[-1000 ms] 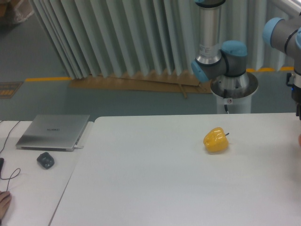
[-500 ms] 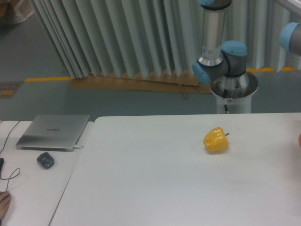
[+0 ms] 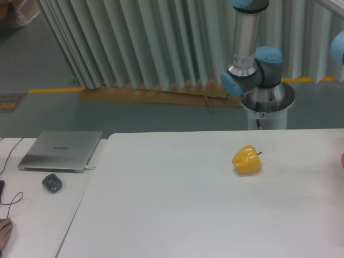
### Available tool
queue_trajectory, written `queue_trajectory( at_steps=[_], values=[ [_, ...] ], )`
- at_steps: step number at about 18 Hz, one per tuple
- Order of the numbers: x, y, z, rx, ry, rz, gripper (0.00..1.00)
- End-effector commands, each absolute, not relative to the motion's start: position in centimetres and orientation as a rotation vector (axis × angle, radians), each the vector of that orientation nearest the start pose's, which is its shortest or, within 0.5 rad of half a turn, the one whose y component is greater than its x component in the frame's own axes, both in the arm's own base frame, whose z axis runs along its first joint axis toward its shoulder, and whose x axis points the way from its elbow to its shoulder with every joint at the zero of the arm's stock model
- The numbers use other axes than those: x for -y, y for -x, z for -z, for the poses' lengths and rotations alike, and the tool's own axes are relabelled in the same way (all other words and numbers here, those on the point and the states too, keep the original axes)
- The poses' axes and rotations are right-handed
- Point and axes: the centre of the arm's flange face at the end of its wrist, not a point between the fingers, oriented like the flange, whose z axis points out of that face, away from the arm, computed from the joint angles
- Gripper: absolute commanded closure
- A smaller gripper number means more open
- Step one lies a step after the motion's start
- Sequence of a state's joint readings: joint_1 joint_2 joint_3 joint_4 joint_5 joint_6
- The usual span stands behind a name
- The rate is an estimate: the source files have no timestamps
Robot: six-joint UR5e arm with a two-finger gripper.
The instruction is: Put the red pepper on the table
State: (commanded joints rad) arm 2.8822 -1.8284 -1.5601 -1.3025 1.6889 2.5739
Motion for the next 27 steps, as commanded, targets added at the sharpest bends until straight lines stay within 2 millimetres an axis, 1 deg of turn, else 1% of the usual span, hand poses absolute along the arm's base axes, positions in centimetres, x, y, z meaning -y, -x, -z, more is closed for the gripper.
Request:
queue_trajectory(
  at_steps=[2,3,7,9,11,13,16,19,21,22,25,27],
  values=[
    [-25.3,55.3,-37.5,-1.881,2.660,0.037,0.00],
    [-25.0,55.6,-37.1,-1.870,2.667,0.042,0.00],
    [-22.0,56.8,-37.0,-1.710,2.768,0.047,0.00],
    [-21.0,57.0,-36.3,-1.662,2.787,0.069,0.00],
    [-20.7,57.1,-36.1,-1.562,2.847,0.072,0.00],
    [-20.5,56.8,-35.5,-1.521,2.863,0.093,0.00],
    [-20.7,55.8,-34.0,-1.403,2.908,0.133,0.00],
    [-21.2,55.2,-32.7,-1.371,2.907,0.161,0.00],
    [-21.4,54.7,-31.6,-1.286,2.931,0.181,0.00],
    [-21.4,54.6,-31.1,-1.291,2.925,0.190,0.00],
    [-21.4,54.7,-30.4,-1.297,2.919,0.207,0.00],
    [-21.3,54.9,-29.8,-1.340,2.893,0.225,0.00]
  ],
)
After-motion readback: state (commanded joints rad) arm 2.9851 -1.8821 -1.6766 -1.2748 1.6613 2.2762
